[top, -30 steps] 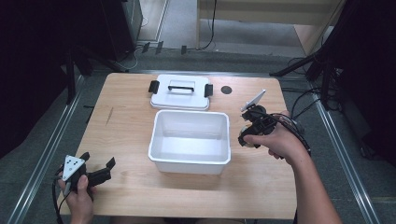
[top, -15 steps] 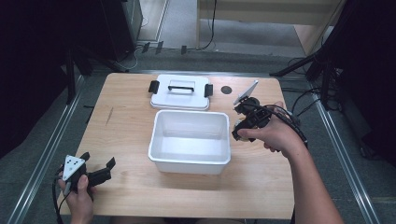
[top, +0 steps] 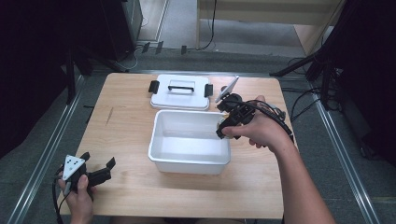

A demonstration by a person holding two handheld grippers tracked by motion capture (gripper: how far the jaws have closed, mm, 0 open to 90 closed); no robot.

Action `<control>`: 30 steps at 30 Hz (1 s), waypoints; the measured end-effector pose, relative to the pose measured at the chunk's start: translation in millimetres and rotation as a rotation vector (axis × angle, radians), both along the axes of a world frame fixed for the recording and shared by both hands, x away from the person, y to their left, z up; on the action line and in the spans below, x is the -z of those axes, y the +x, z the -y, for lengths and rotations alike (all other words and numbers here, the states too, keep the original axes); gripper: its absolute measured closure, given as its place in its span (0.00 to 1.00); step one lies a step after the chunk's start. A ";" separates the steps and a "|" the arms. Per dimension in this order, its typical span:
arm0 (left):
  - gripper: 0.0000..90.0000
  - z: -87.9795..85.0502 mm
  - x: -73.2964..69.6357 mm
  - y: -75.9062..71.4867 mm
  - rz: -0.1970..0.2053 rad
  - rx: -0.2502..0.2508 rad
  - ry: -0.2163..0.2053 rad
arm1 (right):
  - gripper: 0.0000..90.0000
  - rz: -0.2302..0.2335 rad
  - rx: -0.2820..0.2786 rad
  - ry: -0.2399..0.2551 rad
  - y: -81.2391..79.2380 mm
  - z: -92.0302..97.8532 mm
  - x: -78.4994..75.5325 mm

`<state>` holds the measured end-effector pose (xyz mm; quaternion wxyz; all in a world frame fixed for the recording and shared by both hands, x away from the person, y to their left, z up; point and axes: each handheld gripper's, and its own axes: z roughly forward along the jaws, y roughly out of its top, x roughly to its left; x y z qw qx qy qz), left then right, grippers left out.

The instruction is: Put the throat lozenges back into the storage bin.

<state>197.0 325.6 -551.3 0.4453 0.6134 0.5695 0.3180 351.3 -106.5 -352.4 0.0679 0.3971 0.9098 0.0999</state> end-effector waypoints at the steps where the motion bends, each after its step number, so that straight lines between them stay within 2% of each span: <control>1: 0.00 -0.1 -0.1 0.0 -0.001 0.000 0.000 | 0.23 -0.002 -0.013 0.001 -0.2 -2.6 0.8; 9: 0.00 -0.2 0.0 0.1 -0.001 0.001 -0.004 | 0.23 -0.001 -0.102 -0.012 -3.3 -20.7 10.2; 14: 0.00 -0.3 0.0 0.2 -0.001 0.002 -0.004 | 0.23 0.002 -0.163 -0.034 -3.9 -25.7 17.5; 19: 0.00 -0.3 0.0 0.2 -0.001 0.002 -0.005 | 0.23 0.004 -0.232 -0.028 -6.0 -29.1 27.1; 30: 0.00 -0.3 0.0 0.1 -0.002 0.003 -0.004 | 0.23 0.017 -0.296 -0.038 -7.1 -26.7 41.6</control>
